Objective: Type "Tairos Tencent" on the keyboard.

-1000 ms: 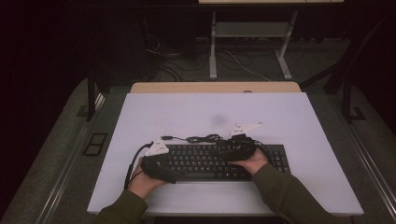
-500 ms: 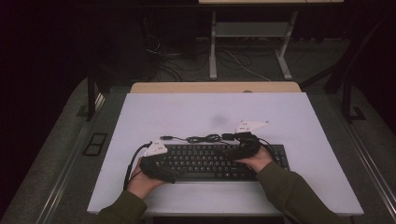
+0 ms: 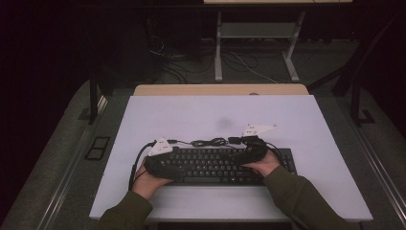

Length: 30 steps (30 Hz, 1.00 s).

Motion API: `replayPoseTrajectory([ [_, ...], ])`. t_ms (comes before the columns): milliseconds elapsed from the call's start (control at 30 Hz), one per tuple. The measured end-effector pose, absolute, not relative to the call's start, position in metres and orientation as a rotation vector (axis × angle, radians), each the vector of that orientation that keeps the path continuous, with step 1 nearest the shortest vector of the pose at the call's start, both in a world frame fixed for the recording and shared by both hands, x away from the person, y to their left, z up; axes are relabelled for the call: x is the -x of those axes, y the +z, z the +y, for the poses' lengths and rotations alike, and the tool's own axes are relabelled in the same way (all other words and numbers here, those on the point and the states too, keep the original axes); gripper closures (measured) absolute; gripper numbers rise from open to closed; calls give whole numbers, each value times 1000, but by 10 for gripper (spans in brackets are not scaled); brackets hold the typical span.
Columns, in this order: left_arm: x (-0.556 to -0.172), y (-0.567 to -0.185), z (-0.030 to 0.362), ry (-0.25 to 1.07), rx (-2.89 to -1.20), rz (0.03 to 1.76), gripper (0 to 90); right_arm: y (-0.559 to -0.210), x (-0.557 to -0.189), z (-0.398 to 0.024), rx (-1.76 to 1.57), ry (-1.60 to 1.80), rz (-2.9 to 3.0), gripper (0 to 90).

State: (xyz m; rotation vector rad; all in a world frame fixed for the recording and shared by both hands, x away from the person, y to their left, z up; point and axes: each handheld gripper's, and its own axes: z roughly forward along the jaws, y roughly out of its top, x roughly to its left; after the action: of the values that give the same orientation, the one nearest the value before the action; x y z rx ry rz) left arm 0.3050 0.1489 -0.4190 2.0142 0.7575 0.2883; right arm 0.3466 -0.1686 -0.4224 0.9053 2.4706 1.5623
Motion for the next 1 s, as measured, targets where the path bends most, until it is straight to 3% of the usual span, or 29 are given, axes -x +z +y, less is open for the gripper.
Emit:
replayPoseTrajectory([
  [633,-323,-406,131,251,-2002,723,309,-424,-347,-168,-916,1558,2464,217],
  [1000,-323,-416,126,223,-2028,720,558,-427,-347,-164,-907,1536,2478,216],
])
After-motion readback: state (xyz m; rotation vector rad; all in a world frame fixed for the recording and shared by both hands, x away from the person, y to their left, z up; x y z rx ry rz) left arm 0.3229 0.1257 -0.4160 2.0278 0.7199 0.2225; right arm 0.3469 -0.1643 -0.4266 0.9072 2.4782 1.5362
